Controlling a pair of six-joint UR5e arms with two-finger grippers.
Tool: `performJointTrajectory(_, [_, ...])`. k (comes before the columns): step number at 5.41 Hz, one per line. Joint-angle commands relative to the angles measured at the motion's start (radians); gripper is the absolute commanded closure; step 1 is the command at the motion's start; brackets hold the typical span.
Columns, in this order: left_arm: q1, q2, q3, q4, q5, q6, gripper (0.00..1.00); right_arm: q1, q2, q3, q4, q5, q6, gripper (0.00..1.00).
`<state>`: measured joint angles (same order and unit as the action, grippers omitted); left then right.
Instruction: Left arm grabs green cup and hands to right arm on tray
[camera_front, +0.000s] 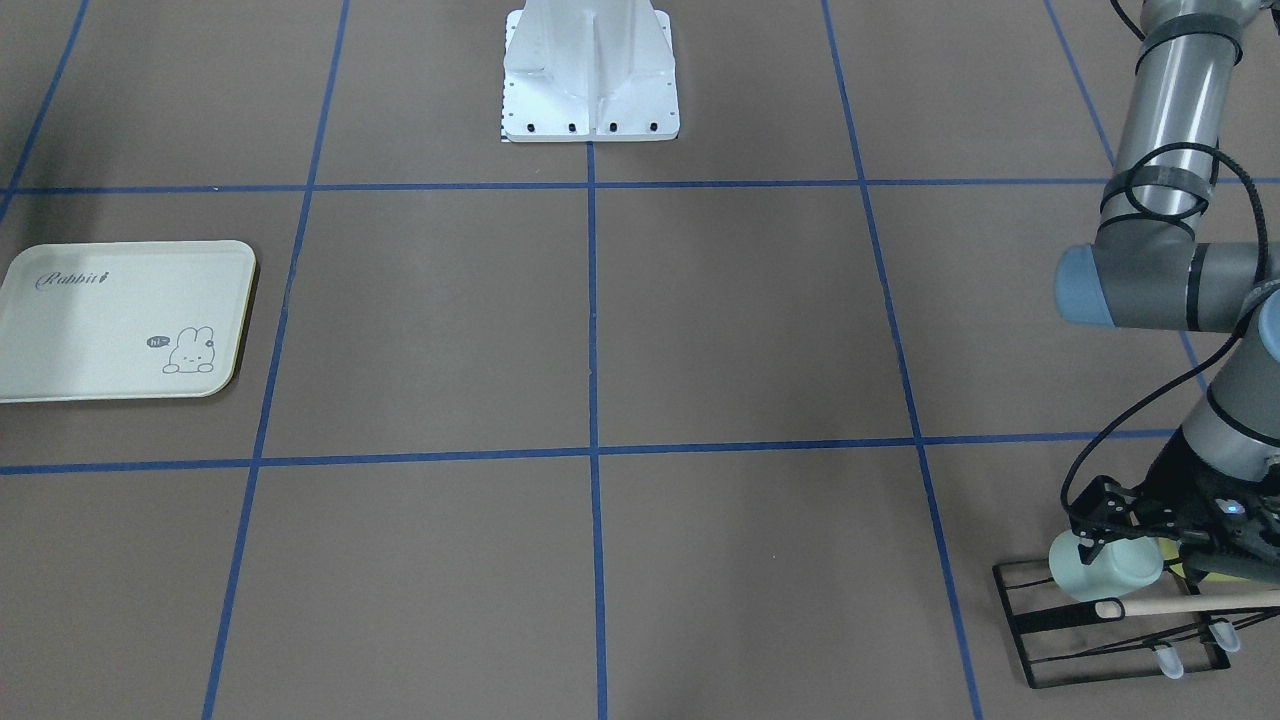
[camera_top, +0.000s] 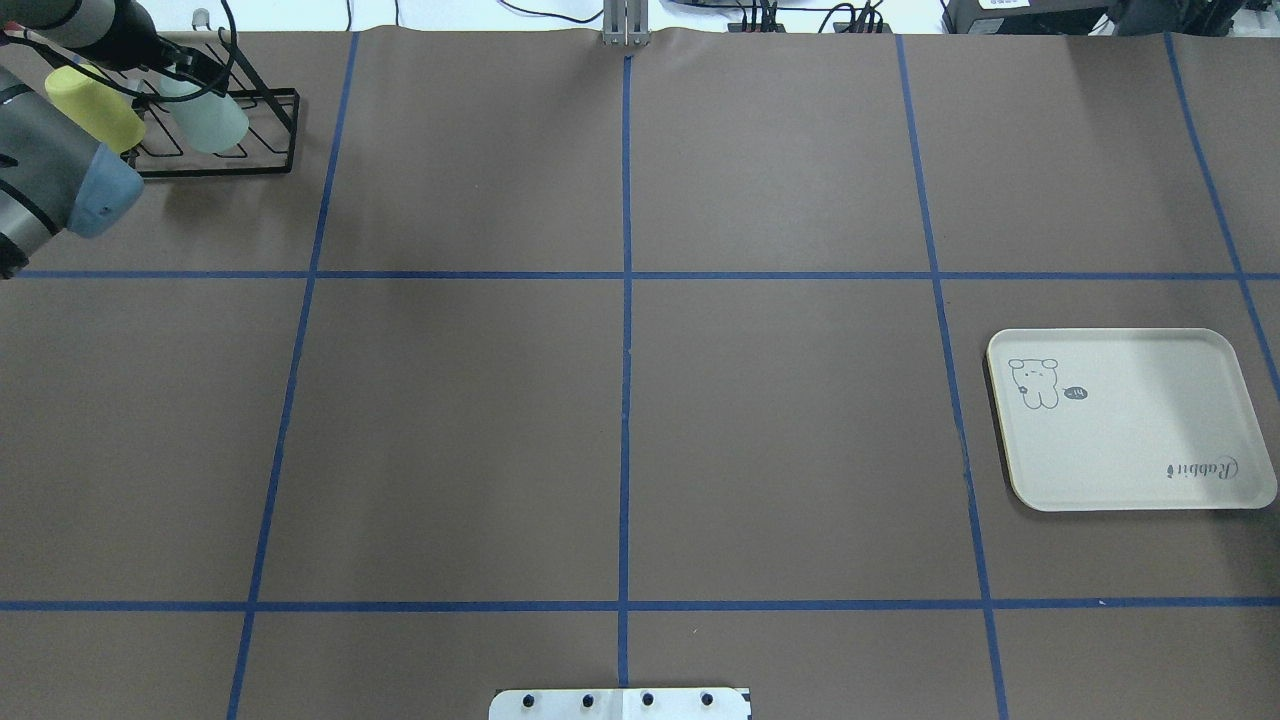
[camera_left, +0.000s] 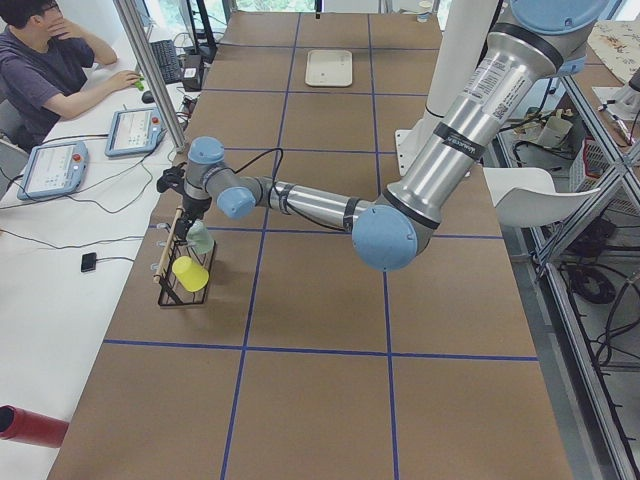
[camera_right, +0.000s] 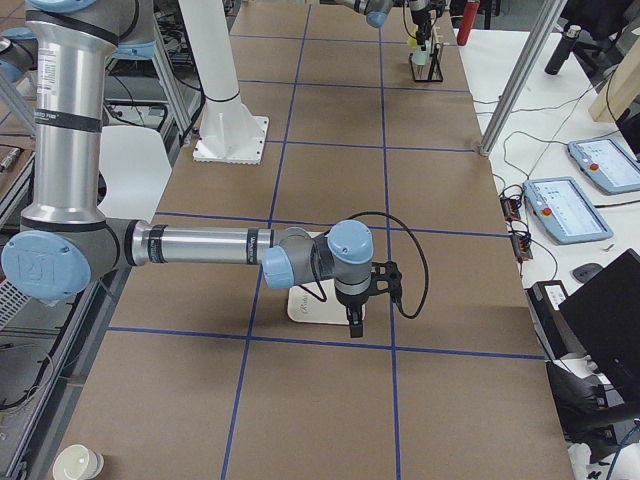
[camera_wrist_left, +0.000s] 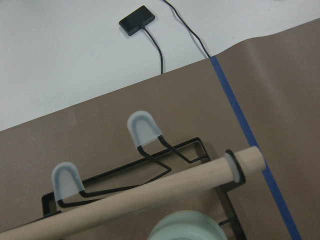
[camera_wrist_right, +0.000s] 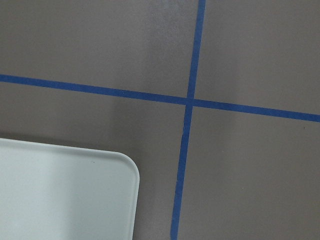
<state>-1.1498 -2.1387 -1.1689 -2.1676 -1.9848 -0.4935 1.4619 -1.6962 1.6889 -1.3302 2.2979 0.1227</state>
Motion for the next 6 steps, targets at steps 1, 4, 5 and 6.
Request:
performJointTrajectory(1, [0.002,0.002,0.021,-0.064,-0.003,-0.103,0.00,0.000,0.001,0.000,-0.001,0.000,0.000,0.00])
performJointTrajectory(4, [0.018,0.002,0.034,-0.064,-0.002,-0.100,0.00,-0.003,0.001,-0.002,-0.001,0.000,0.000,0.00])
performJointTrajectory(5, [0.018,0.002,0.032,-0.064,-0.002,-0.097,0.00,-0.003,0.001,-0.002,-0.001,0.000,0.000,0.00])
performJointTrajectory(6, [0.018,0.002,0.031,-0.066,-0.003,-0.091,0.00,-0.003,0.001,-0.002,-0.001,0.000,0.000,0.00])
